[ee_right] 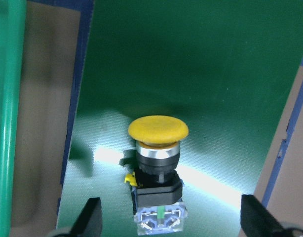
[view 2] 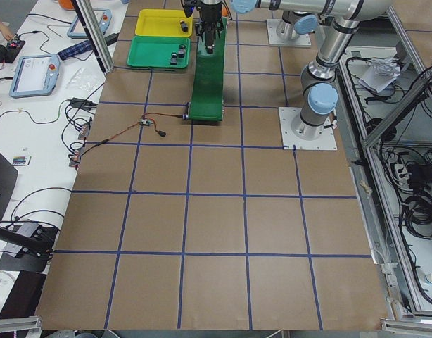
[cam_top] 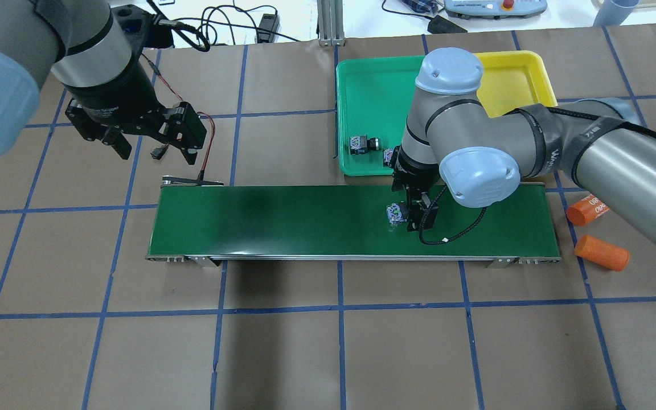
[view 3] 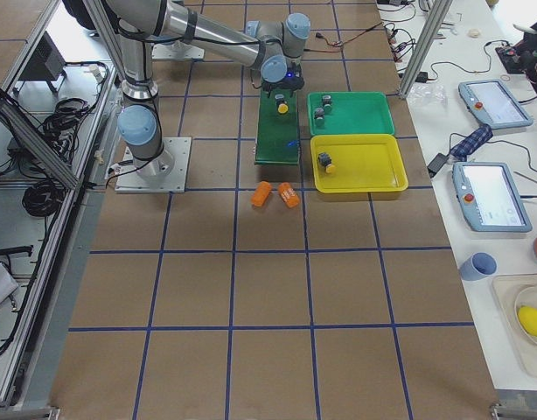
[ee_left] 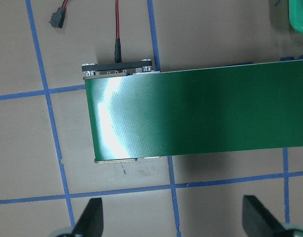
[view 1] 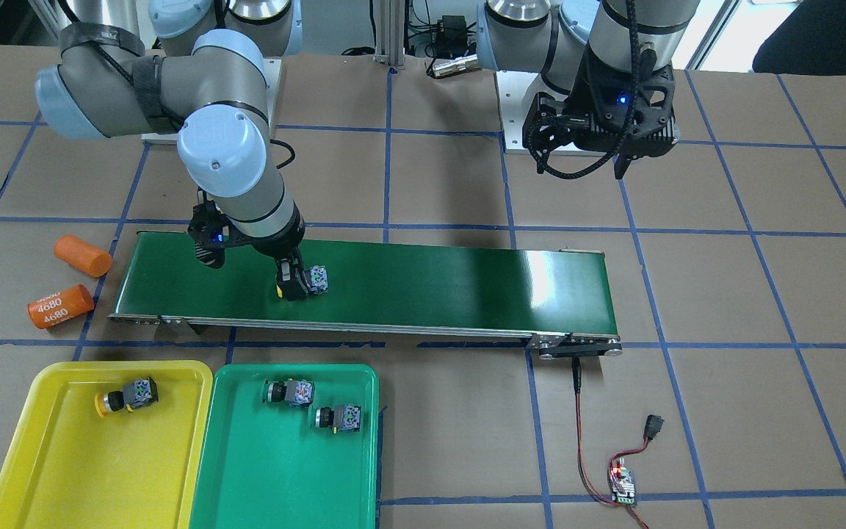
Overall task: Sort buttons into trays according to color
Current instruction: 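Grasp the last yellow-capped button on the belt with the right gripper, then place the yellow button in the yellow tray and open the right gripper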
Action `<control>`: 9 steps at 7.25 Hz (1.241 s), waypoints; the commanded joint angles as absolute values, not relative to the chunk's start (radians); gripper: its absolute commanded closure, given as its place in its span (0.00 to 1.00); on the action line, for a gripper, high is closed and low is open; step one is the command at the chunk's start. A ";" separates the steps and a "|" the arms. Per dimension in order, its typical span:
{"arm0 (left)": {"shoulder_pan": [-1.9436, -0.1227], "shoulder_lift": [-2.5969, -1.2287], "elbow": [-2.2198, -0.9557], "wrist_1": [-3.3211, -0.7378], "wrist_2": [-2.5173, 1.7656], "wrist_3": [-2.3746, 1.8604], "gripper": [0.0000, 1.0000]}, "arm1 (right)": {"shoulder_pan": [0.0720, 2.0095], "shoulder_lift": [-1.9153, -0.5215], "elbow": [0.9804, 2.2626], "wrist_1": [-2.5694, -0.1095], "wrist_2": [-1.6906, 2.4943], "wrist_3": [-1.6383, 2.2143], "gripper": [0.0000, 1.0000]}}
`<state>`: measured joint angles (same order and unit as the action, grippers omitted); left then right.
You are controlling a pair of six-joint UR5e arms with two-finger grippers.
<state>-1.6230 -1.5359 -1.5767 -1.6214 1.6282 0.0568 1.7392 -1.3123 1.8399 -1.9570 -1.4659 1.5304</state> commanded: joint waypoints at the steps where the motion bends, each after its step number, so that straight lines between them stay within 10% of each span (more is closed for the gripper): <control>1: -1.623 -1.539 -1.577 -1.621 1.626 0.057 0.00 | 1.735 -1.293 1.841 -1.960 -1.474 1.526 0.00; 2: -1.623 -1.540 -1.577 -1.621 1.626 0.057 0.00 | 1.729 -1.273 1.841 -1.959 -1.477 1.525 0.00; 3: -1.623 -1.536 -1.575 -1.621 1.628 0.057 0.00 | 1.724 -1.270 1.839 -1.960 -1.479 1.525 0.32; 4: -1.623 -1.534 -1.575 -1.621 1.628 0.057 0.00 | 1.721 -1.270 1.839 -1.959 -1.482 1.485 0.99; 9: -1.623 -1.540 -1.577 -1.620 1.629 0.057 0.00 | 1.609 -1.289 1.720 -1.950 -1.542 1.369 1.00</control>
